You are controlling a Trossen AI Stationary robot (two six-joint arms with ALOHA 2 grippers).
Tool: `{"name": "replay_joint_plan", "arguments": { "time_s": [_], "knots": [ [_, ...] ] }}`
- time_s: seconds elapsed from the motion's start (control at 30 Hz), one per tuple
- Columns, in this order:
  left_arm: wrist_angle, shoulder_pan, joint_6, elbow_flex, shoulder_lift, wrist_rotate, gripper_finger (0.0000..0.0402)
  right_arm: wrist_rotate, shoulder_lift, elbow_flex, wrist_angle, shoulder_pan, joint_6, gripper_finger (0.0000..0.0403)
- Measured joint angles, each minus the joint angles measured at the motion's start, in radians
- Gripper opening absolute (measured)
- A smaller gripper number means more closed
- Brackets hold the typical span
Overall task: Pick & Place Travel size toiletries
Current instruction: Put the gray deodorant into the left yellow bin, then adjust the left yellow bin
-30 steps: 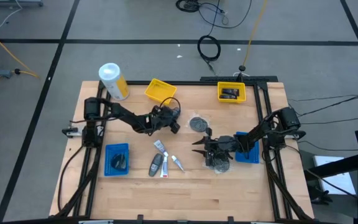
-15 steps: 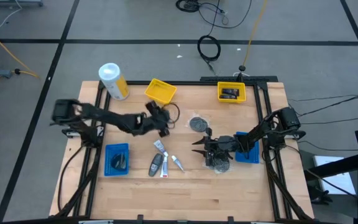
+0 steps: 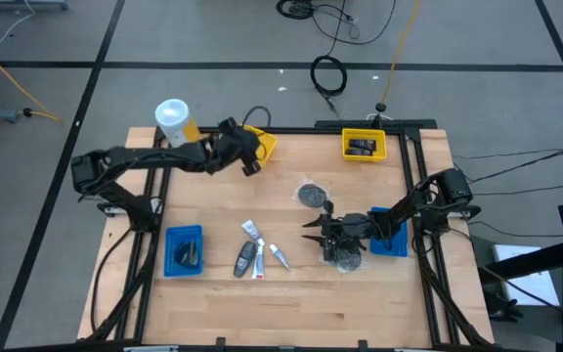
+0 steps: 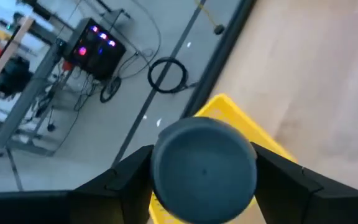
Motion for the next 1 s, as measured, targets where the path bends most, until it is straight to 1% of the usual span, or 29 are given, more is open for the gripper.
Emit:
{"name": "replay_joint_plan", "arguments": {
  "time_s": [0.07,0.17,0.23,0.27,0.33,0.47,0.5,0.57,0.67,0.73,0.93,1.0],
  "knots": [
    [0.030,0.029,-0.008,0.000,0.016,0.009,0.0234,0.000,0.000,0.000,0.000,0.000,0.006,0.0130],
    [0.053,0.070,-0.032,-0.001,0.061,0.073,0.0222,0.000,0.000,0.000,0.000,0.000,0.006,0.0130],
    [0.116,0.090,-0.068,-0.002,0.114,0.125,0.0214,0.000,0.000,0.000,0.001,0.000,0.005,0.0130],
    [0.141,0.100,-0.079,-0.002,0.138,0.132,0.0211,0.000,0.000,0.000,0.003,0.000,0.006,0.0130],
    [0.189,0.111,-0.088,-0.002,0.192,0.094,0.0209,0.000,0.000,0.000,0.004,0.000,0.006,0.0130],
    [0.227,0.121,-0.092,-0.002,0.279,-0.087,0.0218,0.000,0.000,0.000,-0.001,0.000,0.012,0.0130],
    [0.237,0.123,-0.100,-0.002,0.291,-0.119,0.0223,0.000,0.000,0.000,-0.003,0.000,0.012,0.0130],
    [0.238,0.125,-0.116,-0.002,0.309,-0.148,0.0233,0.000,0.000,0.000,-0.007,0.000,0.012,0.0130],
    [0.231,0.130,-0.129,-0.002,0.326,-0.124,0.0245,0.000,0.000,0.000,-0.014,0.000,0.012,0.0130],
    [0.251,0.137,-0.149,-0.001,0.330,-0.090,0.0252,0.000,0.000,0.000,-0.014,0.000,0.012,0.0130],
    [0.254,0.186,-0.222,0.000,0.331,0.079,0.0279,0.000,0.000,0.000,-0.014,0.000,0.012,0.0130],
    [0.262,0.198,-0.259,0.000,0.331,0.095,0.0290,0.001,0.000,0.000,-0.014,0.000,0.012,0.0130]
  ]
}}
